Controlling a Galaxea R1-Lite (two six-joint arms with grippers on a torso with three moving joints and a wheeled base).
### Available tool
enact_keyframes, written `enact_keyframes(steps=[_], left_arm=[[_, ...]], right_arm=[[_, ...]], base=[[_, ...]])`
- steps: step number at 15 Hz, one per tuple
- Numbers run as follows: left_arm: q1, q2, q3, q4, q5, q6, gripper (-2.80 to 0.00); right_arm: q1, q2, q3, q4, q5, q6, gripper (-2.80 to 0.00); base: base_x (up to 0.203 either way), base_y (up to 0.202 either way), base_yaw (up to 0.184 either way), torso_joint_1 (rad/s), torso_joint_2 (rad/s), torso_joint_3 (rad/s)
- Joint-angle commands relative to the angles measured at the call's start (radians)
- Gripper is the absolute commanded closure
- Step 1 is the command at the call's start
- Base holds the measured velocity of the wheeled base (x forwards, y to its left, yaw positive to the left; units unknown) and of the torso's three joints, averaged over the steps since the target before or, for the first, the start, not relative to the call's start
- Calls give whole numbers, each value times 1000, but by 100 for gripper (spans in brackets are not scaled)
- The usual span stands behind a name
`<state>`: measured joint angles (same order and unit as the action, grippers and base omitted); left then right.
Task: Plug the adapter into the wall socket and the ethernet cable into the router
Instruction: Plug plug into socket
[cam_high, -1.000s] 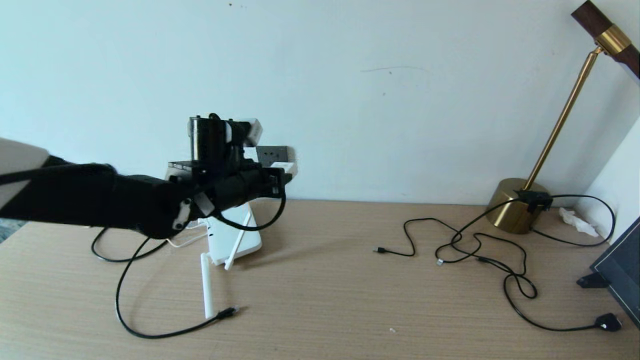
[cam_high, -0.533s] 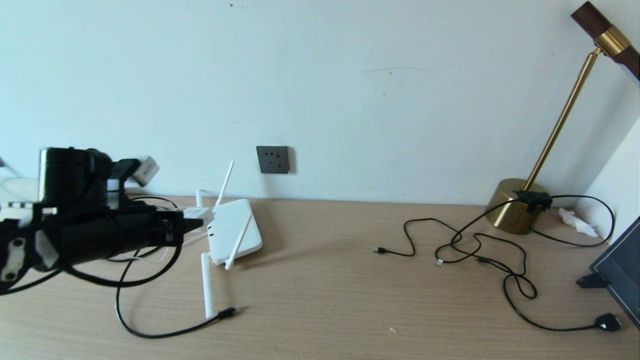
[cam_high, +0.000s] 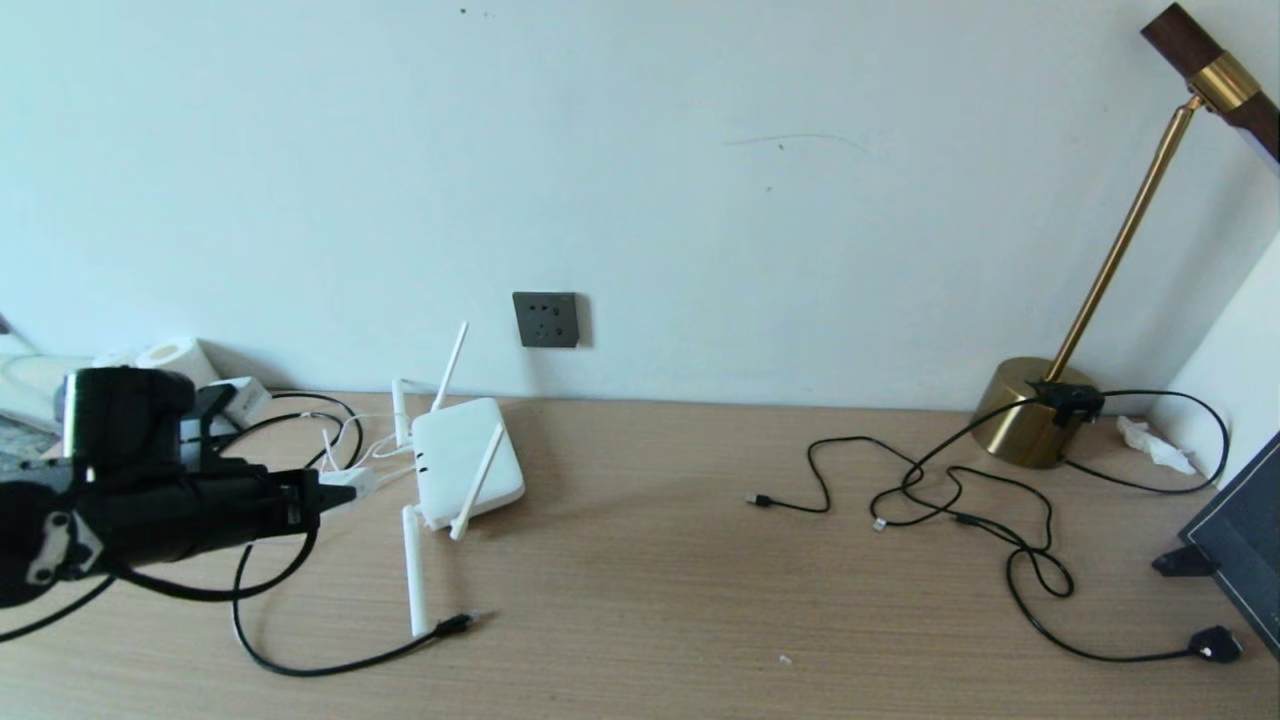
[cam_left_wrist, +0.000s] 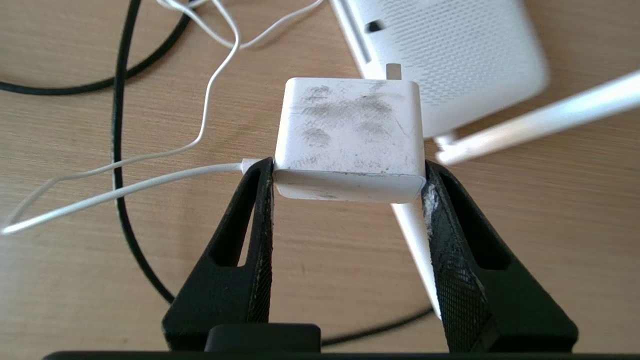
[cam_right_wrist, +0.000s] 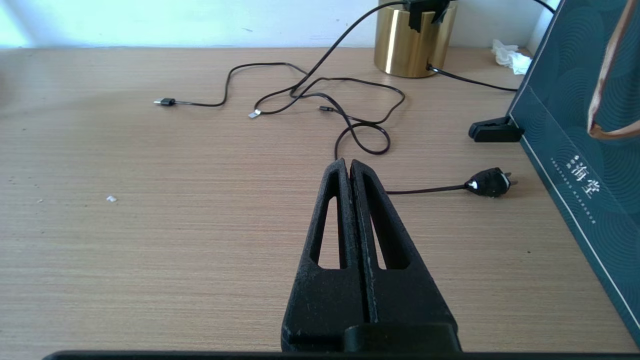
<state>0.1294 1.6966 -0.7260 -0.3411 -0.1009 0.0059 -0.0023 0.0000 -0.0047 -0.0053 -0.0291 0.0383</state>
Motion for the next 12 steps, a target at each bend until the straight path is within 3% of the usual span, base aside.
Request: enact_keyframes(steps=[1, 7, 12], left_arm=[[6, 167, -1, -61, 8, 4, 0], [1, 292, -11, -112, 91, 22, 0], [-50, 407, -12, -258, 117, 21, 0]], right_arm=[[-1, 1, 0, -1, 0, 0, 0], [-1, 2, 0, -1, 0, 0, 0], [1, 2, 0, -1, 0, 0, 0]], base=[[0, 0, 0, 0, 0, 0], [0, 0, 0, 0, 0, 0], [0, 0, 0, 0, 0, 0]])
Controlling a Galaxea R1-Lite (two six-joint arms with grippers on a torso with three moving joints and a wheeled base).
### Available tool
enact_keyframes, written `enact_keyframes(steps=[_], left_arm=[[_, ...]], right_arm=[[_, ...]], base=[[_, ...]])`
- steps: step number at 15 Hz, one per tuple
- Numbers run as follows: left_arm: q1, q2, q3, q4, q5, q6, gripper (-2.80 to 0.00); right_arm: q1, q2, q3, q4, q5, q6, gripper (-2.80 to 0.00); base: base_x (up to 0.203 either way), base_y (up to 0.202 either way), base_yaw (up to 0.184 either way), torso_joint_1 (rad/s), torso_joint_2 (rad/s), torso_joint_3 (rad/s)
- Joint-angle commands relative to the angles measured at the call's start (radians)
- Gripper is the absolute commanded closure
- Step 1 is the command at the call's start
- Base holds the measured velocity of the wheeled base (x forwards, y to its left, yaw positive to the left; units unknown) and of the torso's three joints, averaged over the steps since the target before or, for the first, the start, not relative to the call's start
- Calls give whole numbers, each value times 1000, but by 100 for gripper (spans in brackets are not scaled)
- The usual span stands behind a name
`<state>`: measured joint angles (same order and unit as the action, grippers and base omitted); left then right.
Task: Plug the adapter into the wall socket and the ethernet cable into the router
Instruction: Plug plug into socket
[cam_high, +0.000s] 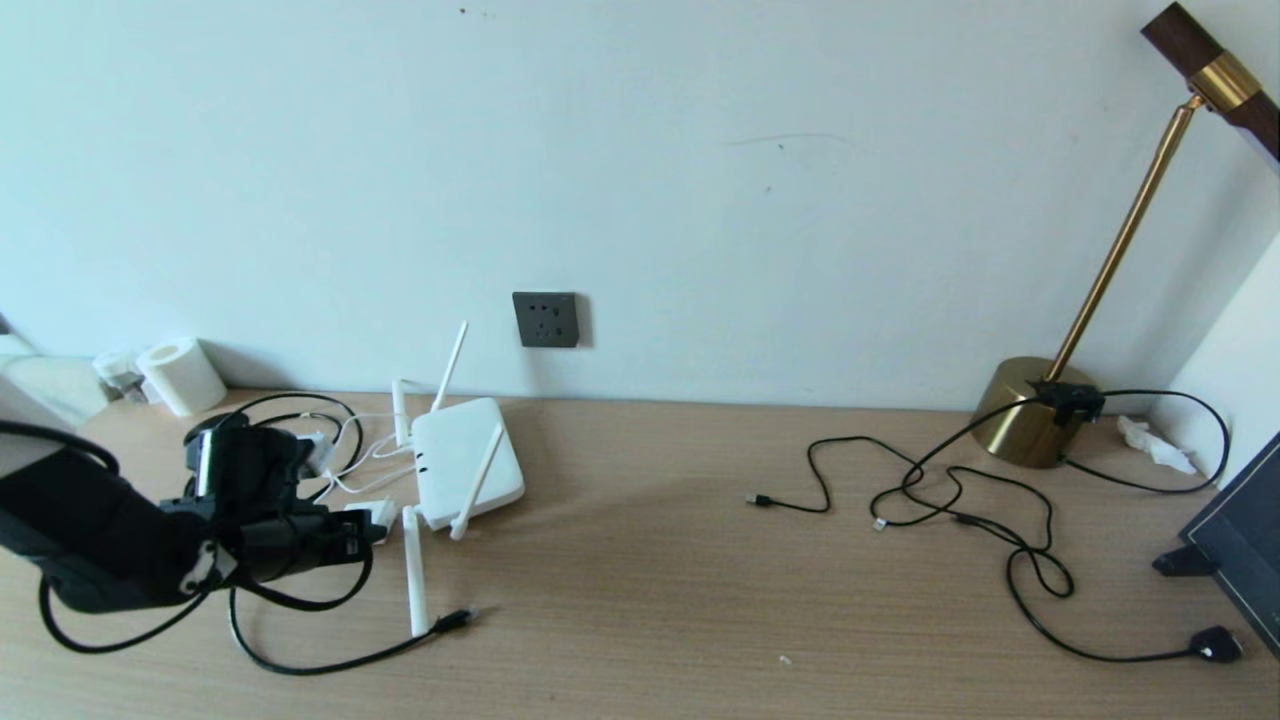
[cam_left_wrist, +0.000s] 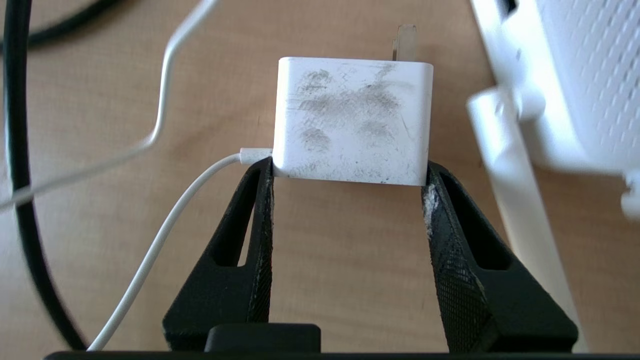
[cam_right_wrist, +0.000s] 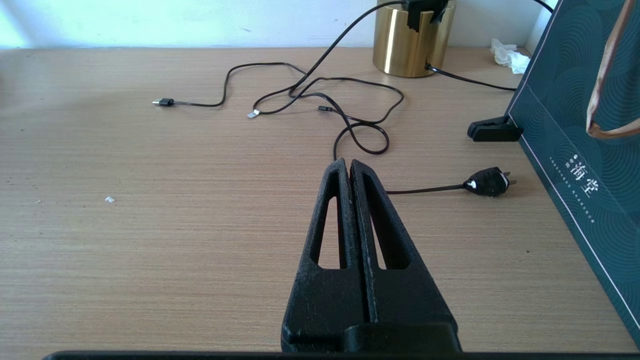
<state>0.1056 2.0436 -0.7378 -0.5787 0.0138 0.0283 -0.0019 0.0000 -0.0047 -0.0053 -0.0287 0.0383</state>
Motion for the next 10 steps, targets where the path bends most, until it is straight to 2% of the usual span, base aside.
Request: enact_keyframes(steps=[1, 4, 7, 10], left_arm=[[-56, 67, -3, -32, 3, -4, 0], [-163, 86, -59, -34, 18, -15, 0], [-277, 133, -158, -29, 102, -31, 0], [-336, 214, -351, 5, 157, -43, 0]], right_arm=[[-1, 0, 0, -1, 0, 0, 0], [0, 1, 0, -1, 0, 0, 0], [0, 1, 0, -1, 0, 0, 0], [0, 1, 0, -1, 0, 0, 0]], base=[[0, 0, 0, 0, 0, 0], [0, 0, 0, 0, 0, 0], [0, 0, 0, 0, 0, 0], [0, 0, 0, 0, 0, 0]])
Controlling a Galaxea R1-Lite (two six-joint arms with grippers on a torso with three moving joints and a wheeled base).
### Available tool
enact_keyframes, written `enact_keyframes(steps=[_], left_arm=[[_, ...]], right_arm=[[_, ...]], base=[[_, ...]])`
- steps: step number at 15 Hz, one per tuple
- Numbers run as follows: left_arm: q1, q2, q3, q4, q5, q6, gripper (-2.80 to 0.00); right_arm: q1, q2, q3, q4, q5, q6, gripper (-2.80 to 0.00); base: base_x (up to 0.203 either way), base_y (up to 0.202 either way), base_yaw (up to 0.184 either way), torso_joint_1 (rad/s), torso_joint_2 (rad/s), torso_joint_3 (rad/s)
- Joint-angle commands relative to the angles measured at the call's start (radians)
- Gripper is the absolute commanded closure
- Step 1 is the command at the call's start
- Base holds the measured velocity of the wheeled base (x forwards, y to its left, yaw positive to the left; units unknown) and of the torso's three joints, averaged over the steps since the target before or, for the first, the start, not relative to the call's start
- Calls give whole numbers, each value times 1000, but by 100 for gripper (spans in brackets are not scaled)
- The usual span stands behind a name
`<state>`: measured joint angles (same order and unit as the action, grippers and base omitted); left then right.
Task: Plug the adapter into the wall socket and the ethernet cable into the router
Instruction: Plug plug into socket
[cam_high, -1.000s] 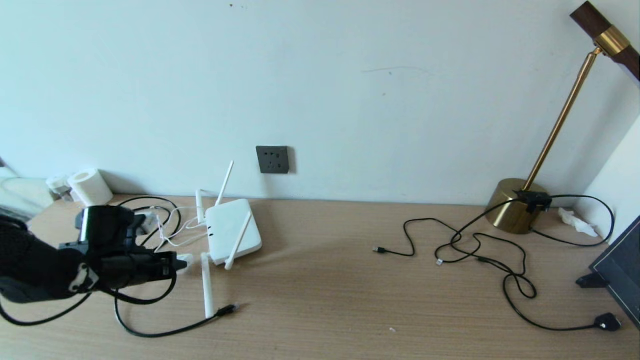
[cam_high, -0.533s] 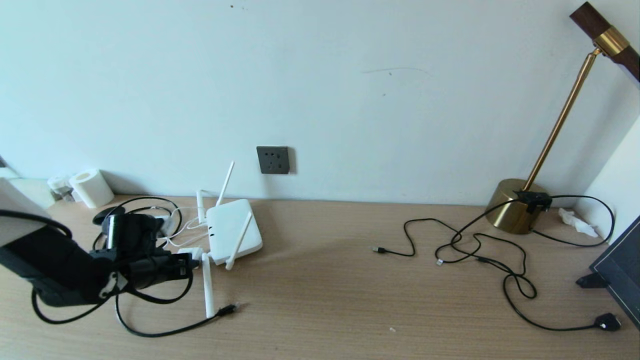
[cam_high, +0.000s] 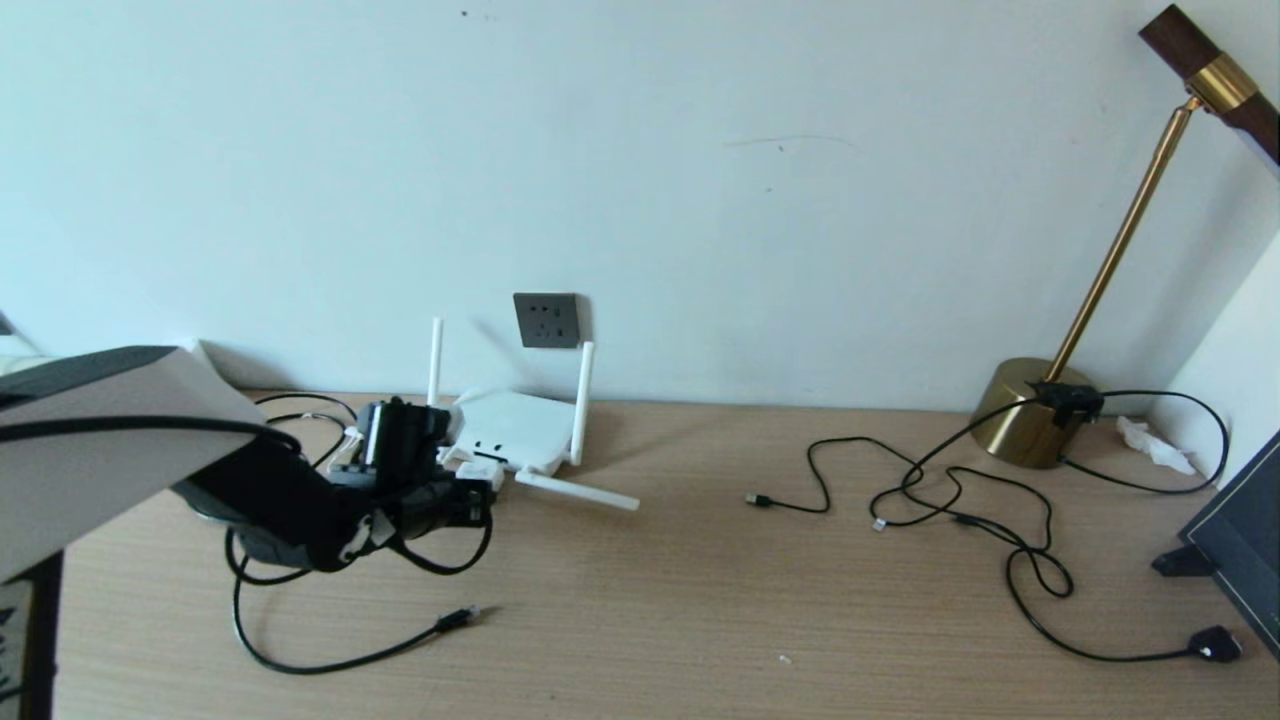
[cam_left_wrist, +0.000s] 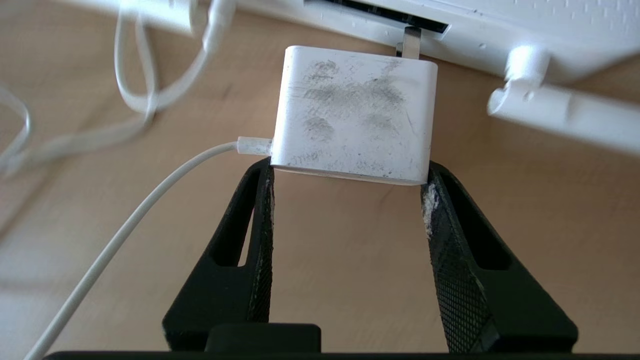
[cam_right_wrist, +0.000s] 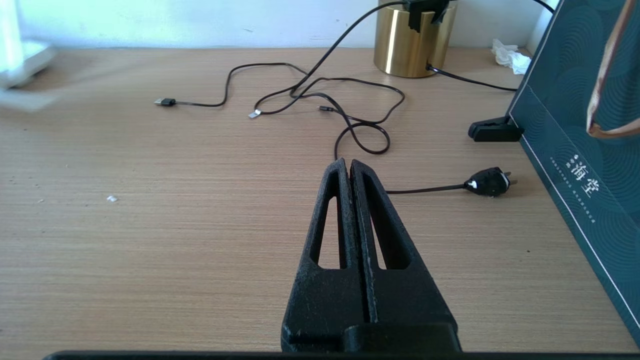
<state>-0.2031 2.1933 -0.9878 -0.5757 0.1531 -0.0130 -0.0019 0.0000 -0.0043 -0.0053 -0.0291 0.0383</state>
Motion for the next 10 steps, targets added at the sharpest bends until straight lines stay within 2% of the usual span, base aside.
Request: enact_keyframes(steps=[1, 3, 4, 6, 10], left_arm=[[-40, 94, -183, 29, 36, -3, 0], [-61, 141, -304, 89, 56, -18, 0], [-72, 152, -330, 107, 62, -46, 0], [-78, 130, -289, 108, 63, -76, 0], [-83, -71, -68, 94, 25, -90, 0]], right_arm=[[0, 1, 0, -1, 0, 0, 0], [-1, 0, 0, -1, 0, 0, 0], [0, 0, 0, -1, 0, 0, 0], [0, 1, 0, -1, 0, 0, 0], [0, 1, 0, -1, 0, 0, 0]], base=[[0, 0, 0, 0, 0, 0], [0, 0, 0, 0, 0, 0], [0, 0, 0, 0, 0, 0], [0, 0, 0, 0, 0, 0], [0, 0, 0, 0, 0, 0]])
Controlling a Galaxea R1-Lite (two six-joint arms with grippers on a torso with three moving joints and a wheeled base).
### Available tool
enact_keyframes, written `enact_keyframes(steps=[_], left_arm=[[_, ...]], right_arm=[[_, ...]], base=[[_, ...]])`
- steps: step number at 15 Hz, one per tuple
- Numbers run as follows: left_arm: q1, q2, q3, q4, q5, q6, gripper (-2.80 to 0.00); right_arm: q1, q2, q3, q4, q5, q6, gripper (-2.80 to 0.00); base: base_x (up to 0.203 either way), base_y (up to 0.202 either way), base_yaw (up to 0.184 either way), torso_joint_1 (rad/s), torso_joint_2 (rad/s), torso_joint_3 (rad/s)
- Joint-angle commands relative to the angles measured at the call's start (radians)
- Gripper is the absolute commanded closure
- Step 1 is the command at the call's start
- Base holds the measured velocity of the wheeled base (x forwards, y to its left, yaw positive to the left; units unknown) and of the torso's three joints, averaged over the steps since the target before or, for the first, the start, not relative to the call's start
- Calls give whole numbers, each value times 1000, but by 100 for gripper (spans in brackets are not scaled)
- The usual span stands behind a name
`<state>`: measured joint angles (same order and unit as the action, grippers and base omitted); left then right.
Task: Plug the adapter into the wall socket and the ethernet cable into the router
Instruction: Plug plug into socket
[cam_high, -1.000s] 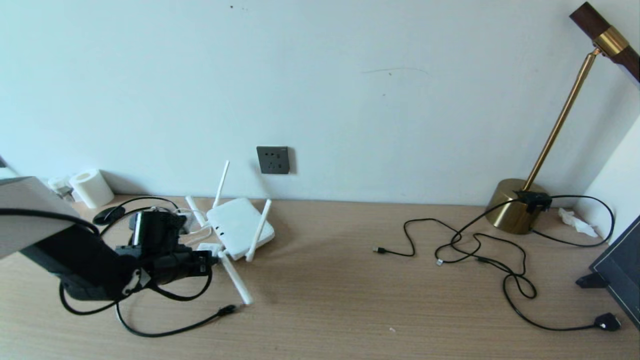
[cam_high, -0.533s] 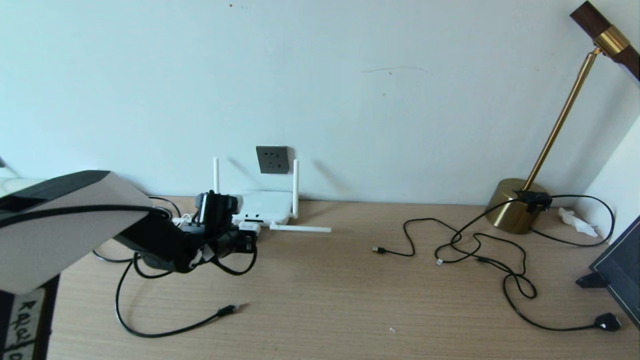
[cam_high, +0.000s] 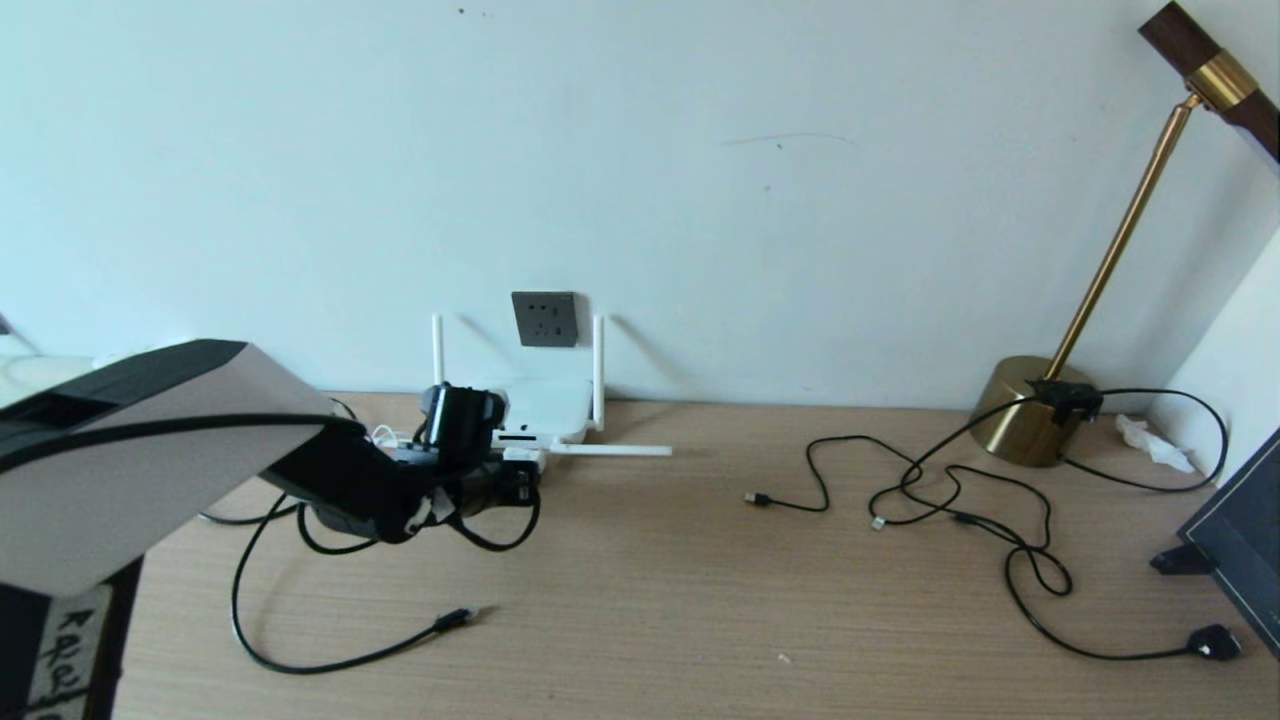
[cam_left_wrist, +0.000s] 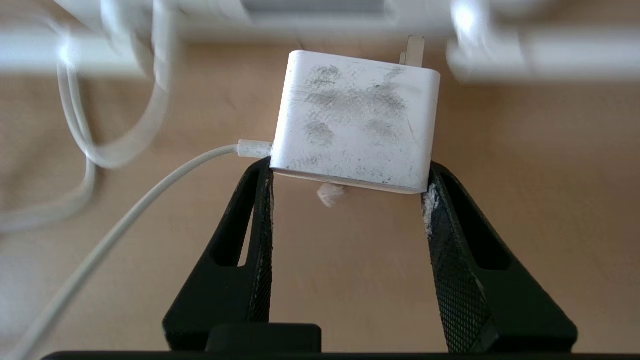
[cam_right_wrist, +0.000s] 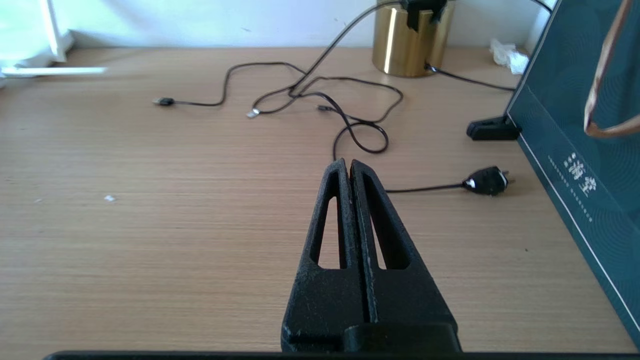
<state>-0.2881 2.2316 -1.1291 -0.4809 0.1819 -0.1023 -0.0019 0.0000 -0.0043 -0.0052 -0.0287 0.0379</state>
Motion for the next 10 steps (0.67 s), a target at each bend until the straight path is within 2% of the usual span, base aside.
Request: enact_keyframes(steps=[1, 4, 7, 8, 10], left_arm=[[1, -175, 122, -3, -18, 0, 0], [-1, -342, 277, -6, -36, 5, 0], [-1, -419, 444, -13, -51, 4, 0], [1, -425, 497, -42, -70, 1, 0], [25, -391, 580, -184, -102, -1, 0]], right_arm=[[0, 1, 0, -1, 0, 0, 0], [0, 0, 0, -1, 0, 0, 0], [0, 2, 0, -1, 0, 0, 0], [0, 0, 0, -1, 0, 0, 0], [-1, 1, 0, -1, 0, 0, 0]], base=[[0, 0, 0, 0, 0, 0], [0, 0, 0, 0, 0, 0], [0, 0, 0, 0, 0, 0], [0, 0, 0, 0, 0, 0], [0, 0, 0, 0, 0, 0]])
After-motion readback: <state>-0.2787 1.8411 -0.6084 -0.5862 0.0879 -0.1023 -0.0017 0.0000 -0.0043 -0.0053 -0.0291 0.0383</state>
